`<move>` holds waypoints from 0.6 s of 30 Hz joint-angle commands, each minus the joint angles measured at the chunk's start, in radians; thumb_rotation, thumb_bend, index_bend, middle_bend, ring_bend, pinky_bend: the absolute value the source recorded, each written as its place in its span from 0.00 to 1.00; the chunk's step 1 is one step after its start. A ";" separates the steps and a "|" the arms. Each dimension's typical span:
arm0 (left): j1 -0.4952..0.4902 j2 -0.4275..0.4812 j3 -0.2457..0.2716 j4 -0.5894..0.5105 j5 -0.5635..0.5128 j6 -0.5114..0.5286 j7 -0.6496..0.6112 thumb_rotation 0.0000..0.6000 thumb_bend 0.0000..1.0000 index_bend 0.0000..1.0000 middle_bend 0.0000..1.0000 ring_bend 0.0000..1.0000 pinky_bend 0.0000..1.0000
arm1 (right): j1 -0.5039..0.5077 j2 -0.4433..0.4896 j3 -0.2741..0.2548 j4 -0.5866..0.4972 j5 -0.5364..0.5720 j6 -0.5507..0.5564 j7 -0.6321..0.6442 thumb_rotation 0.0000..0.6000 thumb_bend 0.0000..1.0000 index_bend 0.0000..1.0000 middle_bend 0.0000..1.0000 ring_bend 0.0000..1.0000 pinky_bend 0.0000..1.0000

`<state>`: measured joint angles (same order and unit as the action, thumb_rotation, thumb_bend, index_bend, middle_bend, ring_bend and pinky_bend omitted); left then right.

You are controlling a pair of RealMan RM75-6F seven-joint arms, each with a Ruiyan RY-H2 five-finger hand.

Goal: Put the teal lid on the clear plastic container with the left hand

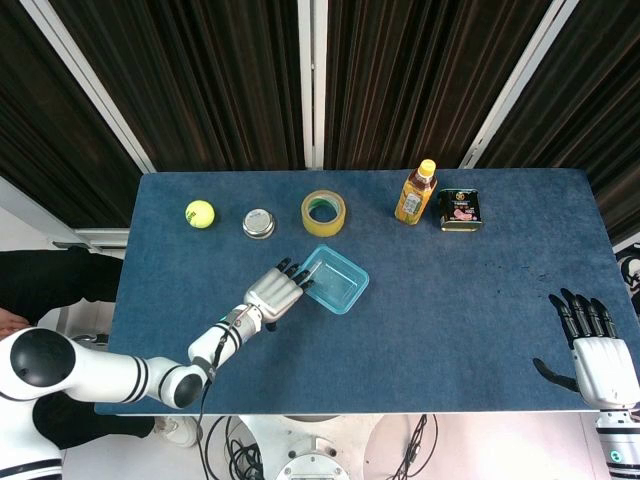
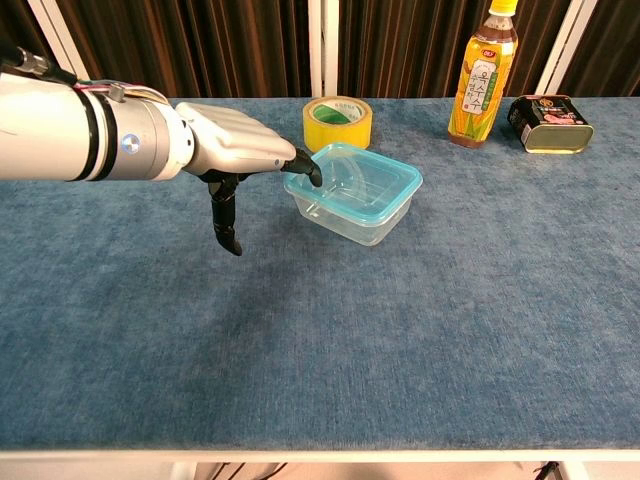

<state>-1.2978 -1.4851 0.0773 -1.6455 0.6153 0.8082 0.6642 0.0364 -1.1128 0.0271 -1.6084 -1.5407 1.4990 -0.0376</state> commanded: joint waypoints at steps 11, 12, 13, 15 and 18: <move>0.016 0.000 -0.010 -0.003 0.017 -0.006 -0.005 1.00 0.03 0.13 0.07 0.00 0.00 | -0.003 0.001 -0.001 -0.002 -0.002 0.005 -0.001 1.00 0.11 0.00 0.00 0.00 0.00; 0.019 0.003 -0.013 -0.007 0.023 -0.002 -0.009 1.00 0.03 0.13 0.07 0.00 0.00 | -0.003 0.001 -0.001 -0.002 -0.002 0.005 -0.001 1.00 0.11 0.00 0.00 0.00 0.00; 0.023 0.009 -0.019 -0.015 0.034 0.005 -0.015 1.00 0.03 0.13 0.07 0.00 0.00 | -0.004 0.001 -0.001 -0.001 -0.002 0.006 0.000 1.00 0.11 0.00 0.00 0.00 0.00; 0.033 0.020 -0.027 -0.034 0.060 0.019 -0.027 1.00 0.03 0.13 0.07 0.00 0.00 | -0.005 0.001 -0.001 -0.001 -0.002 0.007 0.001 1.00 0.11 0.00 0.00 0.00 0.00; 0.050 0.034 -0.035 -0.063 0.123 0.039 -0.041 1.00 0.03 0.13 0.07 0.00 0.00 | -0.003 0.001 -0.001 0.000 -0.001 0.004 0.001 1.00 0.11 0.00 0.00 0.00 0.00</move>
<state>-1.2613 -1.4628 0.0499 -1.6874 0.7013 0.8312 0.6352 0.0332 -1.1120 0.0265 -1.6088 -1.5422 1.5034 -0.0367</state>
